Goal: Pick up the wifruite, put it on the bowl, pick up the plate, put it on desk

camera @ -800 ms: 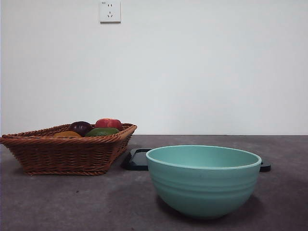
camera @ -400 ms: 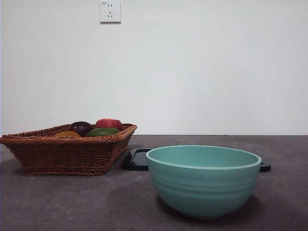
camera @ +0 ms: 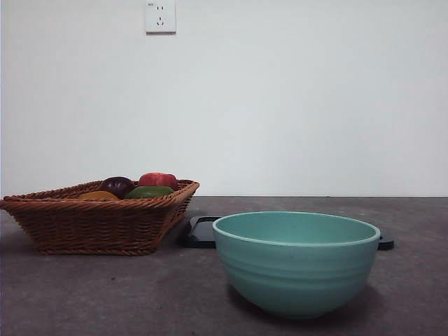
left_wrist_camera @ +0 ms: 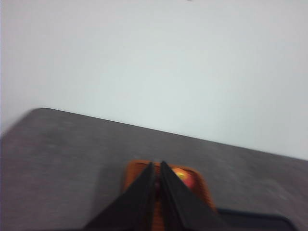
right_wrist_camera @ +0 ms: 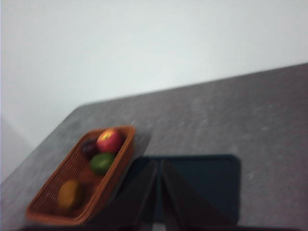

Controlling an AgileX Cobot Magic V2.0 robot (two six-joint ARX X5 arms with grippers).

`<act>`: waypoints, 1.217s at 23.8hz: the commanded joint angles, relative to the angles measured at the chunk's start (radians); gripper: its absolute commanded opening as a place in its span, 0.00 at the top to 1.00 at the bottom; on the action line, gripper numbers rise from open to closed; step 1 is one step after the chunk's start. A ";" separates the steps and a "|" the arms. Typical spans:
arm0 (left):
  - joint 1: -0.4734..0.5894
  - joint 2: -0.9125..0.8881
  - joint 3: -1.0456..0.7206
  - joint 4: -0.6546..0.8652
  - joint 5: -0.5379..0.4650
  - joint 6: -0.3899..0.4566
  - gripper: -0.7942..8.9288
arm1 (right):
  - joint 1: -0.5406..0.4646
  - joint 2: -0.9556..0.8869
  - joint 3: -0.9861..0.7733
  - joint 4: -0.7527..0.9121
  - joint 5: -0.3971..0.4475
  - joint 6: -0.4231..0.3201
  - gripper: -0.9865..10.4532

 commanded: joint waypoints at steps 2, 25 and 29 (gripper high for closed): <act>0.000 0.087 0.106 -0.039 0.146 -0.002 0.90 | 0.034 0.084 0.114 -0.065 -0.034 -0.093 0.91; -0.185 0.220 0.235 -0.249 0.418 0.080 0.90 | 0.228 0.149 0.318 -0.449 -0.159 -0.329 0.91; -0.209 0.221 0.235 -0.328 0.421 0.117 0.90 | 0.228 0.126 0.318 -0.513 -0.135 -0.332 0.91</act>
